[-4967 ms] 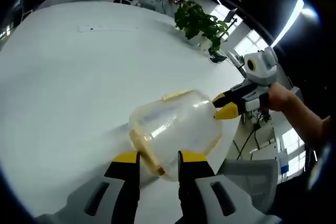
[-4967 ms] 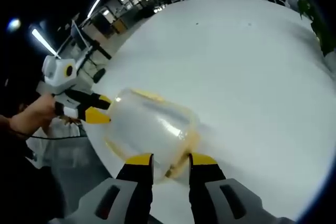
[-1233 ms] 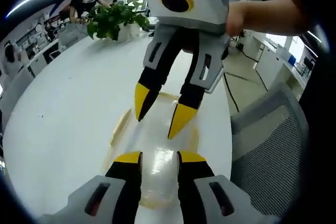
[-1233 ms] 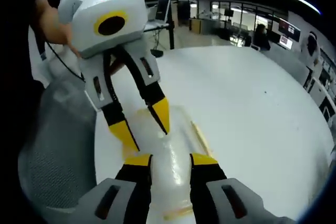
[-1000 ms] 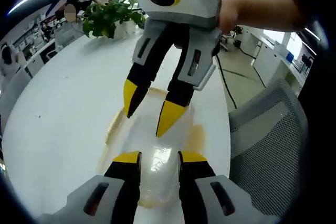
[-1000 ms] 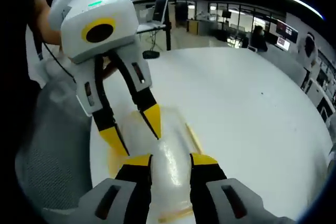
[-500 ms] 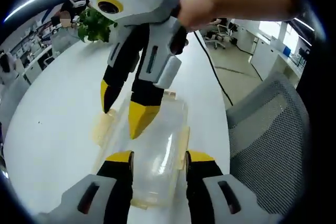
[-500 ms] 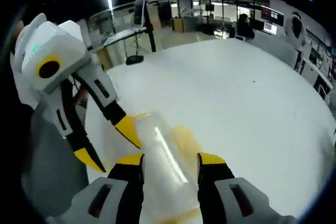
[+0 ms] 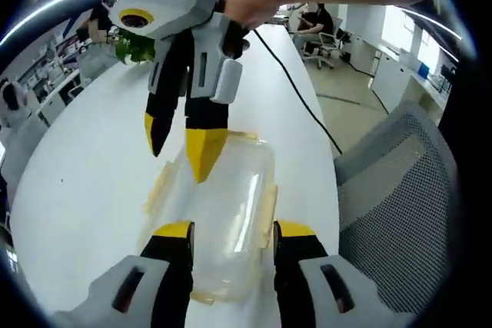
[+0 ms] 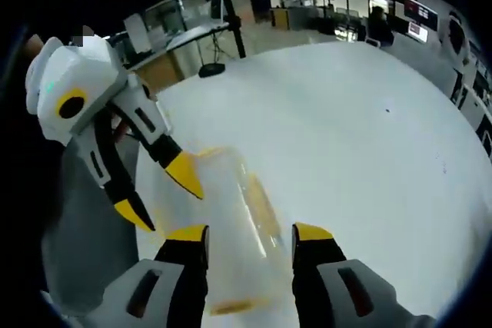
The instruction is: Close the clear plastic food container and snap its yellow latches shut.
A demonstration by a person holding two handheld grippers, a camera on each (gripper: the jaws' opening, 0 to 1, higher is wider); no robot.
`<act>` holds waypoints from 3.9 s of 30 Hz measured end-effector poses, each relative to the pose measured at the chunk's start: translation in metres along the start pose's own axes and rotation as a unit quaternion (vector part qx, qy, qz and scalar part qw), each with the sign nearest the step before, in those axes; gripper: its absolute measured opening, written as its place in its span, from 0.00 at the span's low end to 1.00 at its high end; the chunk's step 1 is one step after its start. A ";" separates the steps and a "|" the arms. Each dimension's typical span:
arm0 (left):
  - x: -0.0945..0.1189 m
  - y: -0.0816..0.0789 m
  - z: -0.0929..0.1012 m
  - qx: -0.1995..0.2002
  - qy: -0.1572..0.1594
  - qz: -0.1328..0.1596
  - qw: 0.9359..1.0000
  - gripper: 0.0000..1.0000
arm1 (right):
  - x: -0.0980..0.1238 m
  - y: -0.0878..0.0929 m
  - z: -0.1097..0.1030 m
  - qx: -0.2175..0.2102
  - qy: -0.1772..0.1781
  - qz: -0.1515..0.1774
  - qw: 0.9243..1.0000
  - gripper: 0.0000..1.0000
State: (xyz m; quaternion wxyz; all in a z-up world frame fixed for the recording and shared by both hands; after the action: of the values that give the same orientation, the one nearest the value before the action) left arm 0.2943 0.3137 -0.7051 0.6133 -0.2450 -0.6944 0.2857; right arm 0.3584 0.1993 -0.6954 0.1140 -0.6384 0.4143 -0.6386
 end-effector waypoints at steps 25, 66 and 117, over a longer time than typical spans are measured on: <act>-0.029 -0.019 0.017 -0.167 -0.024 -0.126 0.978 0.45 | -0.039 -0.030 0.015 0.090 -0.102 -0.170 0.976 0.30; -0.034 -0.019 0.023 -0.155 -0.065 -0.146 0.975 0.39 | -0.058 -0.029 0.012 0.048 -0.166 -0.269 0.948 0.18; -0.004 -0.019 0.028 -0.032 0.043 -0.117 0.992 0.99 | -0.017 -0.004 -0.002 0.134 -0.104 -0.138 0.976 0.93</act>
State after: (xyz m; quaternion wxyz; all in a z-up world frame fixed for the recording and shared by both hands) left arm 0.2678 0.2944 -0.6973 0.6639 -0.1936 -0.6999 0.1785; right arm 0.3604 0.2135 -0.7046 0.1516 -0.7311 0.2182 -0.6284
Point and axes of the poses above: the point that each gripper's makers call its tool centre point, and the gripper's own axes: x roughly backward along the fingers, z roughly to its right, y roughly out of its underside, the point moved 7 cm from there along x, roughly backward along the fingers, and after that the axes turned 5 degrees about z, right-handed, at the moved point
